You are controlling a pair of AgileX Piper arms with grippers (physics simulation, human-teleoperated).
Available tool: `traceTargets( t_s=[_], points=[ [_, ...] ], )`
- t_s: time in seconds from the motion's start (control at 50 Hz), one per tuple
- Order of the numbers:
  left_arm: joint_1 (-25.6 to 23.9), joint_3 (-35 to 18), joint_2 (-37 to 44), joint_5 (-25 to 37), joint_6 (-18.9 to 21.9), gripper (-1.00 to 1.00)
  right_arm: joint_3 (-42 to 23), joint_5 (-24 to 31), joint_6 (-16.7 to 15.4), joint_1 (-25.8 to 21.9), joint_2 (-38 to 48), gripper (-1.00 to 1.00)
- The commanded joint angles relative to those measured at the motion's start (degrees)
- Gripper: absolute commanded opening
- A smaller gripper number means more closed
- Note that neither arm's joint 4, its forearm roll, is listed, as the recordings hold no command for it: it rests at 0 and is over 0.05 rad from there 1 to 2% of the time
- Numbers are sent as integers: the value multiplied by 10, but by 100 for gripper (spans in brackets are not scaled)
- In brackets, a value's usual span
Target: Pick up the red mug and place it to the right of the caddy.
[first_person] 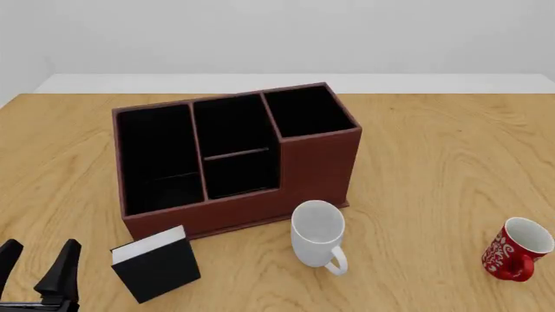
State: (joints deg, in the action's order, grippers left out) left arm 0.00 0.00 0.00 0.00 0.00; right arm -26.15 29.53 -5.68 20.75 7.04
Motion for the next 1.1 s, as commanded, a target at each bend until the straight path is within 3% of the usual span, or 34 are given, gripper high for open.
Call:
traceTargets(
  t_s=[0.02,0.4,0.68,1.1],
  points=[
    [0,0,0,0,0,100,27,-8,-24,35,11,100],
    [0,0,0,0,0,100,96,-110,-39,59,81,100],
    [0,0,0,0,0,100,145,-197,-18,59,151,100],
    [0,0,0,0,0,100,184,-268,-26,57,213,100]
  ],
)
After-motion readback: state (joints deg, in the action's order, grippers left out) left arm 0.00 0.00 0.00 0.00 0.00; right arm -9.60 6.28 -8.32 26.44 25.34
